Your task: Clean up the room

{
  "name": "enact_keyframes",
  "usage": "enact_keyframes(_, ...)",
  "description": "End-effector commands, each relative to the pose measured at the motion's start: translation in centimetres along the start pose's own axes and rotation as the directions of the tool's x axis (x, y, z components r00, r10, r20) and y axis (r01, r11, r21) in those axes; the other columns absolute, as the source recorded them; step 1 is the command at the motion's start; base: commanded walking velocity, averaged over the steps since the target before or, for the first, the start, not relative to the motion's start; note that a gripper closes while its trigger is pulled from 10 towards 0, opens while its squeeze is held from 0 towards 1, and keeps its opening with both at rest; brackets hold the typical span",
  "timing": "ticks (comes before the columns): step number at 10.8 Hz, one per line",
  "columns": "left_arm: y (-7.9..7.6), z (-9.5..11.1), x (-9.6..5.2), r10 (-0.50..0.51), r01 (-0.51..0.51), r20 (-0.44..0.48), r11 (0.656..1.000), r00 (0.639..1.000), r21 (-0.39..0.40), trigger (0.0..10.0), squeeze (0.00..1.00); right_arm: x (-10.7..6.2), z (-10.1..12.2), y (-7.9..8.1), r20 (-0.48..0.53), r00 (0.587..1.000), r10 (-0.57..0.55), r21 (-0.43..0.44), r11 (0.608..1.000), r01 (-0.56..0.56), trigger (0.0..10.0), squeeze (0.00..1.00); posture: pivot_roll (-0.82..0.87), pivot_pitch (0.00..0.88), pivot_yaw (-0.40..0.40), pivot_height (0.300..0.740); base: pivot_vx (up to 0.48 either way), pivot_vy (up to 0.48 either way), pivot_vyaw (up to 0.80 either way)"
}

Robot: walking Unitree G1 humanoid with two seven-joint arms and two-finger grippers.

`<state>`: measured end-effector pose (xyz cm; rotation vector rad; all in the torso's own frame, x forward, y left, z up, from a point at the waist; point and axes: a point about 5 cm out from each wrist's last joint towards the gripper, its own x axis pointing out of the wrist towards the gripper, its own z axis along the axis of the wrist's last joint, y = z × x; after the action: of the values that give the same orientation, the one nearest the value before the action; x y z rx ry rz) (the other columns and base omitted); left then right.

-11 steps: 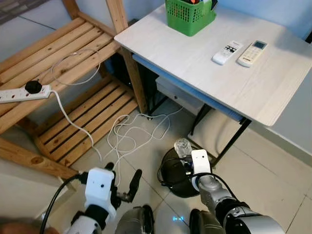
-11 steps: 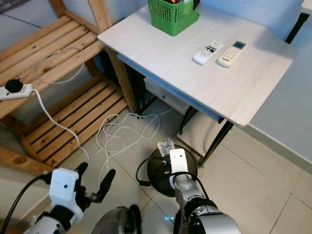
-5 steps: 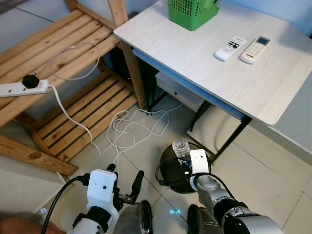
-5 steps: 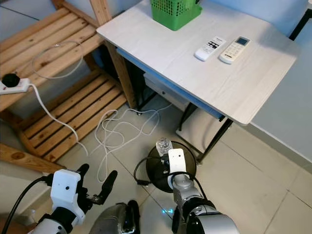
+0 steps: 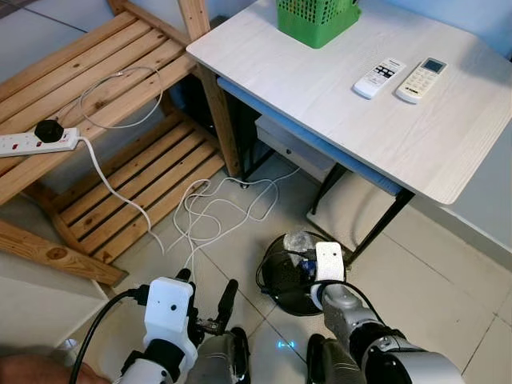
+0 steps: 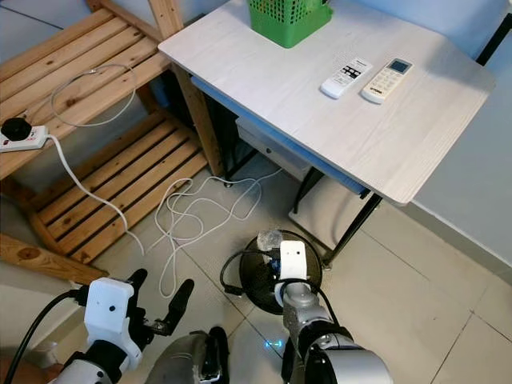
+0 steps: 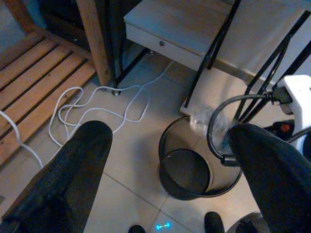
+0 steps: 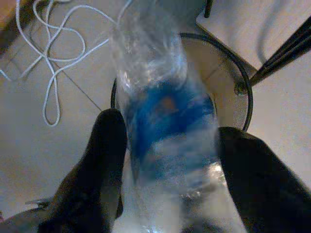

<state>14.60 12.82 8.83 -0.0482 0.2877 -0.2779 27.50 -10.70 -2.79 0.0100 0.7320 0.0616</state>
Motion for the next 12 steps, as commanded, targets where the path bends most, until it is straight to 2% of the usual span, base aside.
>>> enact_keyframes(1, 0.0, -0.3, -0.3, 0.014, -0.014, -0.023, 1.0, 1.0, 0.007, 10.0, 0.0, 0.0, -0.2, 0.6, -0.006, 1.0, 0.02, 0.014, 1.0, -0.02, 10.0, 1.0, 0.19, 0.27, 0.1, 0.74, 0.0, 0.0, 0.0)
enact_keyframes(5, 0.3, -0.3, 0.3, 0.02, -0.02, -0.018, 1.0, 1.0, 0.009, 10.0, 0.0, 0.0, 0.2, 0.9, 0.003, 1.0, 0.028, 0.018, 0.999, -0.028, 10.0, 1.0, 0.18, 0.258, 0.095, 0.74, 0.0, 0.0, 0.0)
enact_keyframes(7, 0.8, -0.4, 1.5, 0.011, -0.011, 0.0, 1.0, 1.0, 0.027, 10.0, 0.0, 0.2, 2.4, 1.6, 0.084, 0.994, 0.072, -0.046, 0.997, -0.068, 10.0, 1.0, 0.15, 0.222, 0.093, 0.74, 0.0, 0.0, 0.0)
enact_keyframes(8, 1.3, -0.4, 2.5, 0.022, -0.023, 0.012, 0.998, 1.0, 0.062, 10.0, 0.0, 0.2, 4.3, 1.7, 0.166, 0.982, 0.086, -0.066, 0.995, -0.076, 10.0, 0.0, 0.1, 0.155, 0.084, 0.74, 0.0, 0.0, 0.0)
enact_keyframes(9, 1.7, -0.2, 3.3, 0.03, -0.031, 0.025, 0.996, 0.999, 0.077, 10.0, 0.0, 0.1, 5.4, 1.6, 0.228, 0.968, 0.108, -0.077, 0.993, -0.092, 10.0, 0.0, 0.07, 0.123, 0.081, 0.74, 0.0, 0.0, 0.0)
enact_keyframes(10, 2.7, 0.6, 5.1, 0.071, -0.076, 0.081, 0.995, 0.994, 0.064, 10.0, 0.0, -0.5, 7.3, -0.1, 0.384, 0.915, 0.128, -0.13, 0.988, -0.084, 10.0, 0.0, 0.03, 0.027, 0.067, 0.74, 0.0, 0.0, 0.0)
enact_keyframes(11, 3.5, 0.9, 5.4, 0.106, -0.114, 0.113, 0.991, 0.988, 0.073, 10.0, 0.0, -1.1, 7.5, -2.3, 0.454, 0.886, 0.088, -0.115, 0.993, -0.04, 10.0, 0.0, 0.01, 0.0, 0.068, 0.74, 0.0, 0.0, 0.0)
enact_keyframes(12, 4.3, 0.8, 5.6, 0.126, -0.136, 0.119, 0.988, 0.985, 0.077, 10.0, 0.0, -1.4, 7.6, -3.4, 0.481, 0.875, 0.056, -0.089, 0.996, -0.015, 10.0, 0.0, -0.01, 0.0, 0.074, 0.74, 0.0, 0.0, 0.0)
